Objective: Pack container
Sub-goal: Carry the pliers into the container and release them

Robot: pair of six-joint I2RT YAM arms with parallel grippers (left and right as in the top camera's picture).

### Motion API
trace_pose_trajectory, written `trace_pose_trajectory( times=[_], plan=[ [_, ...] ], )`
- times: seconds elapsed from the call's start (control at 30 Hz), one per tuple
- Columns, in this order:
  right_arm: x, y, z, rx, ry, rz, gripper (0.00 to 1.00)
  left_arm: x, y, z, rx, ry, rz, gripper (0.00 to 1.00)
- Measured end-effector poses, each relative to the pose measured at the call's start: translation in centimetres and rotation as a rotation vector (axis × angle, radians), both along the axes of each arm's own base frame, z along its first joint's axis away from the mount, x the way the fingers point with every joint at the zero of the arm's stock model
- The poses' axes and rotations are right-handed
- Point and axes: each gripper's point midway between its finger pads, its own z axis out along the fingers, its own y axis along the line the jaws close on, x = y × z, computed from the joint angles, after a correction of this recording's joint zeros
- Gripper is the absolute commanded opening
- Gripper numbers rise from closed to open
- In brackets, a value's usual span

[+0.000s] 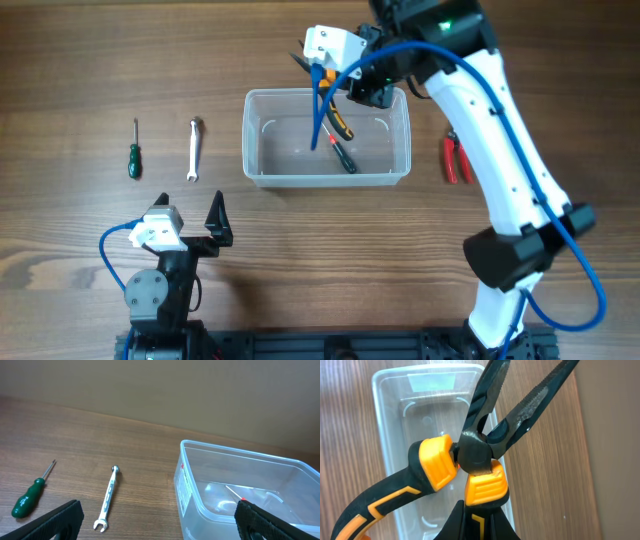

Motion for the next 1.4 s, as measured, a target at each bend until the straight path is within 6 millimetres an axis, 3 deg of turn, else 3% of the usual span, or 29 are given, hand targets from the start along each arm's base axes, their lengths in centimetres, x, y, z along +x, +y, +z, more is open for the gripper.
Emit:
trace_pose_trajectory(
  times=[0.13, 0.27, 0.53, 1.1, 1.4],
  plan=[
    [0.8, 0.5, -2.4, -0.019, 0.044, 0.004, 0.05, 0.0, 0.0, 0.0, 0.0, 0.0, 0.0, 1.0],
    [1.6, 0.9, -6.4, -0.057, 0.122, 0.004, 0.04, 0.0, 0.0, 0.0, 0.0, 0.0, 0.0, 1.0],
    [2.2, 1.2, -11.4, -0.105, 0.218, 0.004, 0.04, 0.0, 0.0, 0.0, 0.0, 0.0, 0.0, 1.0],
    [2.4, 1.4, -11.8, -0.11, 0.202, 0.05, 0.04, 0.0, 0.0, 0.0, 0.0, 0.0, 0.0, 1.0],
    [2.7, 0.4, -12.1, -0.177, 0.164, 0.09, 0.04, 0.0, 0.0, 0.0, 0.0, 0.0, 0.0, 1.0]
  ],
)
